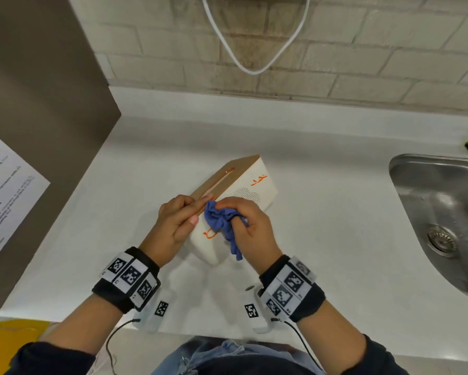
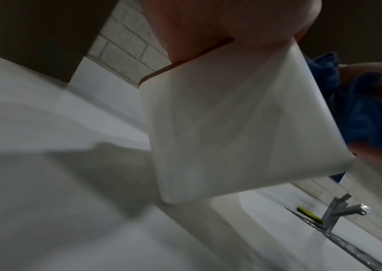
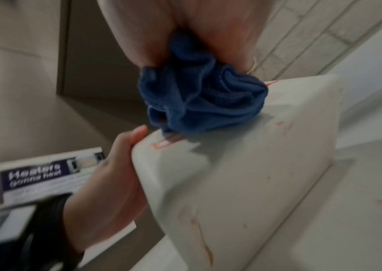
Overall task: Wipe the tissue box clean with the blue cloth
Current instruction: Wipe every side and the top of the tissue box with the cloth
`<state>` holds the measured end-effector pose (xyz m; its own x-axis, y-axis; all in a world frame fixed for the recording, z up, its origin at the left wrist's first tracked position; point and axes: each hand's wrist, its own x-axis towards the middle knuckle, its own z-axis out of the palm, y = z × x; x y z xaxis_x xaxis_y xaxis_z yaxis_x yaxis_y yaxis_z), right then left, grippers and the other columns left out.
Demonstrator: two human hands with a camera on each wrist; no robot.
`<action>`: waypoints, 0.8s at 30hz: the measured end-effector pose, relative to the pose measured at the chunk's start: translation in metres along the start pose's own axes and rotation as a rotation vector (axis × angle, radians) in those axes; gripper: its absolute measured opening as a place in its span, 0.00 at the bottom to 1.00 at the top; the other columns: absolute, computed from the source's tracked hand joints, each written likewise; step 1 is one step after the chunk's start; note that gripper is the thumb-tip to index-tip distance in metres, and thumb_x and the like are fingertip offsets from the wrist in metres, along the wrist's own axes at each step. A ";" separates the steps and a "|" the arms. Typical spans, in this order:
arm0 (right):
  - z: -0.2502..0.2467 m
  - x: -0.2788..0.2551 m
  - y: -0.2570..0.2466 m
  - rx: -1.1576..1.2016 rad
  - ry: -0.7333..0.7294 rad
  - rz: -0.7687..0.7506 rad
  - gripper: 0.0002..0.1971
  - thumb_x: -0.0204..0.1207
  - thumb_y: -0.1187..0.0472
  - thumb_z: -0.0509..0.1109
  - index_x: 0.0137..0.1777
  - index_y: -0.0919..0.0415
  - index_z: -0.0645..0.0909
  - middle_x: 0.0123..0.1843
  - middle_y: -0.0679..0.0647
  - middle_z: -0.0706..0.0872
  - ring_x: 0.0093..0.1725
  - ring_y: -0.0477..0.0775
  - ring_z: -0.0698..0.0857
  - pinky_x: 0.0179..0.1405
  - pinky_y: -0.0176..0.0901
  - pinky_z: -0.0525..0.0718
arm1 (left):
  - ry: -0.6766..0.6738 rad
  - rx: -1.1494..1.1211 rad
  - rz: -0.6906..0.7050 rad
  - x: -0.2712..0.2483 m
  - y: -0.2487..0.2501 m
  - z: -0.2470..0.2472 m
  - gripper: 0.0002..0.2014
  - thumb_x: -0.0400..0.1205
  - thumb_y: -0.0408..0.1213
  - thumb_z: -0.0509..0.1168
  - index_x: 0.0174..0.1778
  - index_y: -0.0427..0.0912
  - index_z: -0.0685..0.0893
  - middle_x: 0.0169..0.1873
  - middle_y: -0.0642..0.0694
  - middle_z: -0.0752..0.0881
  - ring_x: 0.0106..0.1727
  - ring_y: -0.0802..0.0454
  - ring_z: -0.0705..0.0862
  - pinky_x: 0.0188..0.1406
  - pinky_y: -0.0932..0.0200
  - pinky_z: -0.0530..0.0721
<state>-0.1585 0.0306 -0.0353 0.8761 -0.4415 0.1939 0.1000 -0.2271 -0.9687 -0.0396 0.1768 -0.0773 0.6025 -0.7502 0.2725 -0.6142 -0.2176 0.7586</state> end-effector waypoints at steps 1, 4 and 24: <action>0.005 -0.001 -0.001 -0.049 -0.014 -0.065 0.17 0.70 0.71 0.55 0.45 0.59 0.86 0.44 0.62 0.87 0.42 0.56 0.84 0.44 0.43 0.86 | 0.007 -0.022 -0.005 0.000 -0.001 0.000 0.20 0.82 0.63 0.44 0.70 0.75 0.68 0.48 0.48 0.77 0.51 0.45 0.77 0.59 0.35 0.74; 0.014 0.001 -0.001 -0.209 -0.044 -0.161 0.15 0.67 0.75 0.59 0.47 0.72 0.85 0.50 0.56 0.83 0.50 0.46 0.77 0.53 0.24 0.76 | 0.026 -0.077 -0.027 0.002 -0.007 -0.003 0.25 0.82 0.65 0.42 0.72 0.68 0.70 0.46 0.50 0.77 0.48 0.48 0.76 0.57 0.40 0.73; -0.091 -0.042 -0.029 -0.280 -0.309 0.325 0.15 0.86 0.63 0.51 0.56 0.49 0.78 0.54 0.62 0.85 0.51 0.51 0.83 0.55 0.42 0.79 | -0.042 -0.057 0.002 0.009 -0.018 -0.013 0.22 0.82 0.65 0.43 0.71 0.71 0.68 0.50 0.50 0.77 0.57 0.46 0.77 0.65 0.29 0.70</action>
<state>-0.2409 -0.0231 -0.0011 0.9435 -0.2605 -0.2049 -0.2923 -0.3631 -0.8847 -0.0168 0.1816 -0.0808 0.5784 -0.7764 0.2503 -0.5847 -0.1806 0.7909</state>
